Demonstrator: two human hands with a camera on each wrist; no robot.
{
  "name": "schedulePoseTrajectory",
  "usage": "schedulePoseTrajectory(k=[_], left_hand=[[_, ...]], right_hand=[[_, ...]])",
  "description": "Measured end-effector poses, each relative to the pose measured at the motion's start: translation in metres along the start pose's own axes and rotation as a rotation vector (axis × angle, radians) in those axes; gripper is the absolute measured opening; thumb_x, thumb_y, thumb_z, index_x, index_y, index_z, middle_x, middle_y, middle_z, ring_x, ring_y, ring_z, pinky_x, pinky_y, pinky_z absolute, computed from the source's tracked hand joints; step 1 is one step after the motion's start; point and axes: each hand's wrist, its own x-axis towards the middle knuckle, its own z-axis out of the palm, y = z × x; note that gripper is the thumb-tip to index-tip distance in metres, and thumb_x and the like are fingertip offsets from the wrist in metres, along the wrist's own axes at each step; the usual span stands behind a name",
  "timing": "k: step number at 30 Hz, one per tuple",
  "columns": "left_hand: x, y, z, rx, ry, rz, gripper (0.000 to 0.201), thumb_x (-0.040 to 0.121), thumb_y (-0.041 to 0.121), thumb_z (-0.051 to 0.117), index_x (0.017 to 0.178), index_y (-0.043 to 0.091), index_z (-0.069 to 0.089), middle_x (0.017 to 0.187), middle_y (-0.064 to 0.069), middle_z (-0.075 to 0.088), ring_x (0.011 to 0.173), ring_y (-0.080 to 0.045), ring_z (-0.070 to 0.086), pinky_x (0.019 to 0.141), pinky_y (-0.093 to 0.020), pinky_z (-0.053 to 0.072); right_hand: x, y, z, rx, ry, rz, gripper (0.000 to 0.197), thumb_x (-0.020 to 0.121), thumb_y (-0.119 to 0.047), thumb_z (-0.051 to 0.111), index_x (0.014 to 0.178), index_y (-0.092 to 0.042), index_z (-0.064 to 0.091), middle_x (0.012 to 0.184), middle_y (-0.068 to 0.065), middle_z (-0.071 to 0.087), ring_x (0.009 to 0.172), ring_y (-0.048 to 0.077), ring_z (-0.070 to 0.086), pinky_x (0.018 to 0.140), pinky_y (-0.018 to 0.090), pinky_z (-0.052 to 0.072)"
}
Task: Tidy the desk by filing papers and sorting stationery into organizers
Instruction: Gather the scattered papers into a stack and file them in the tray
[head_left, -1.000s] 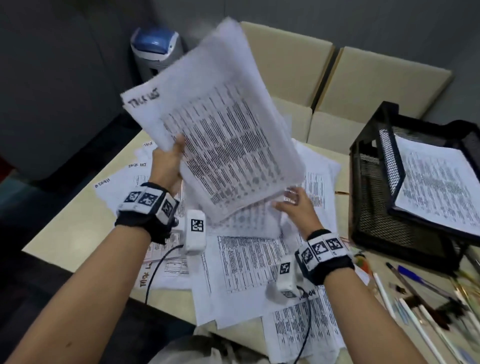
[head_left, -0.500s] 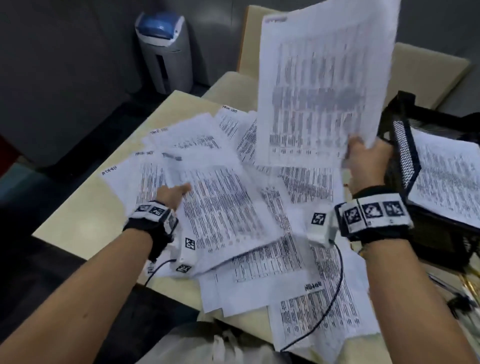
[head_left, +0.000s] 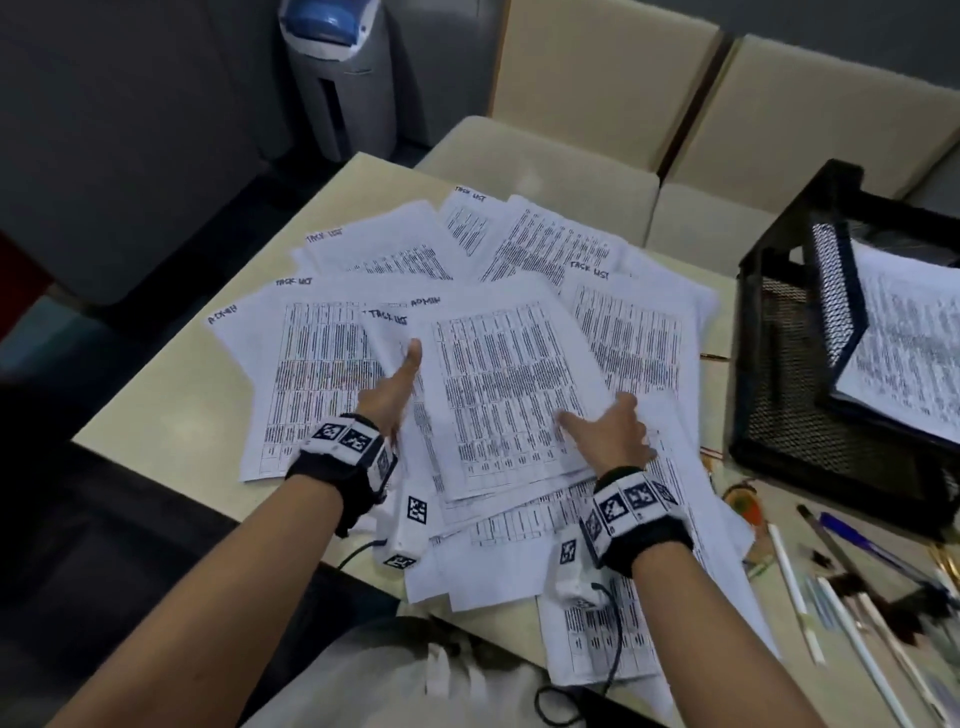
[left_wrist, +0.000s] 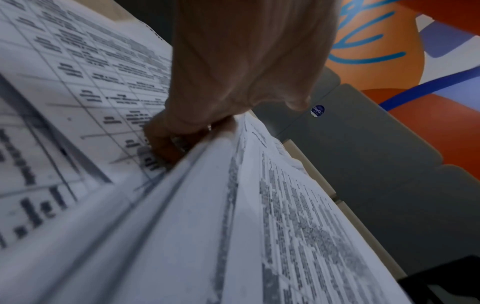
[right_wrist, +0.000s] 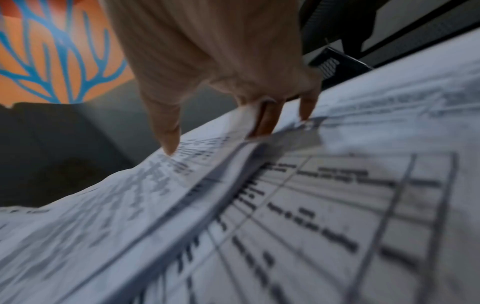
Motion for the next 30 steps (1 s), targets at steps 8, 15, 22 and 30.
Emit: schedulePoseTrajectory(k=[8,15,22,30], left_hand=[[0.026,-0.017,0.006,0.450,-0.054,0.036,0.155,0.032,0.106,0.017,0.142,-0.002,0.033,0.150,-0.029,0.025,0.134,-0.051,0.032,0.106,-0.069,0.025],[-0.063,0.071,0.001,-0.366,-0.292,0.512,0.099,0.046,0.065,0.077,0.124,0.009,0.052,0.121,-0.009,0.064,0.117,-0.027,0.058,0.104,-0.056,0.040],[-0.091,0.123,-0.008,-0.296,-0.121,0.972,0.039,0.081,0.010,0.067,0.116,-0.004,0.057,0.105,-0.012,0.066,0.097,-0.022,0.066,0.088,-0.034,0.056],[-0.076,0.087,0.005,-0.218,-0.163,0.866,0.070,0.047,0.054,0.080,0.105,0.019,0.063,0.100,0.006,0.071,0.092,-0.005,0.068,0.080,-0.019,0.055]], right_hand=[[-0.025,-0.029,-0.025,0.128,-0.098,-0.427,0.033,0.094,-0.008,0.048,0.126,-0.004,0.050,0.096,0.007,0.059,0.079,0.019,0.055,0.060,0.022,0.048],[-0.059,-0.062,-0.122,0.588,-0.034,-0.737,0.027,0.089,-0.004,0.056,0.114,-0.015,0.054,0.105,-0.002,0.063,0.094,0.006,0.062,0.083,0.015,0.052],[-0.063,-0.067,-0.138,0.868,0.079,-0.759,0.048,0.082,0.000,0.065,0.121,-0.012,0.039,0.112,0.004,0.056,0.101,0.014,0.058,0.092,0.030,0.052],[-0.053,-0.042,-0.094,0.967,0.061,-0.560,0.037,0.071,-0.002,0.075,0.097,-0.021,0.056,0.091,-0.003,0.063,0.077,0.000,0.063,0.067,0.015,0.052]])
